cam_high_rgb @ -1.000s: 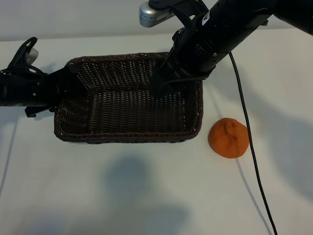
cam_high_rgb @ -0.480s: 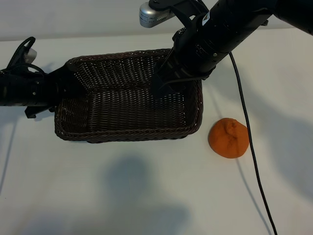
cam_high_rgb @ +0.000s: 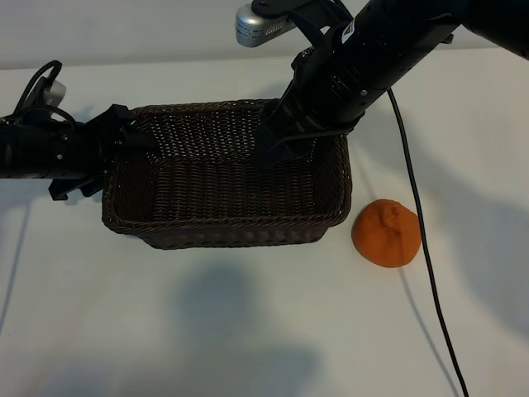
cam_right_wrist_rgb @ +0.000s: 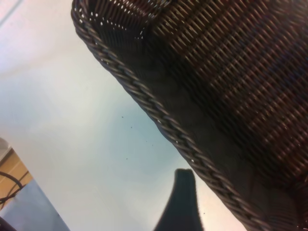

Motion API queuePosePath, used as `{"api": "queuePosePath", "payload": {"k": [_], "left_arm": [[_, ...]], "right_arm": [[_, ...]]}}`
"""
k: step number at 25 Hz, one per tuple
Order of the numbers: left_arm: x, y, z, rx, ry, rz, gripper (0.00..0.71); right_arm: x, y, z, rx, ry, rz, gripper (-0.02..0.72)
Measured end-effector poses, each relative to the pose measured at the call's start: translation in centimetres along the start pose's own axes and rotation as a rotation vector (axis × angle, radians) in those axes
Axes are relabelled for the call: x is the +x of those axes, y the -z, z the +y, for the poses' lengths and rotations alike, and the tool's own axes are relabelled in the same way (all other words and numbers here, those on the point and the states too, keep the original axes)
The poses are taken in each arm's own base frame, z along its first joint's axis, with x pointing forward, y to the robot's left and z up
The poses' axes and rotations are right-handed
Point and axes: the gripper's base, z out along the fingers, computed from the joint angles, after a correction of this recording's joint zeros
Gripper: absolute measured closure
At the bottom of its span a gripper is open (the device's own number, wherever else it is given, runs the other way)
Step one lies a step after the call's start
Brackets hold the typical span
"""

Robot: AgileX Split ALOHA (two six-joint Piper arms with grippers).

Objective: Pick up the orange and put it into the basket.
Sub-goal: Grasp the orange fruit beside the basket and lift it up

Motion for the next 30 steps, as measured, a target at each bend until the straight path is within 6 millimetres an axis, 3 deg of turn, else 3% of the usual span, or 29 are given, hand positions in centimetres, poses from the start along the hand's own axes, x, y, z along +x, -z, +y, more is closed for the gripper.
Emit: {"api": "queuePosePath", "payload": {"k": [14, 30], "left_arm": [[1.2, 3.3, -0.9, -0.141, -0.092, 0.087, 0.094], [1.7, 9.1, -4.5, -0.125, -0.207, -0.066, 0.114]], "right_arm": [[0.0, 0.0, 0.0, -0.002, 0.0, 0.005, 0.108], [0.4, 0.0, 0.1, -0.01, -0.024, 0.04, 0.108]]}}
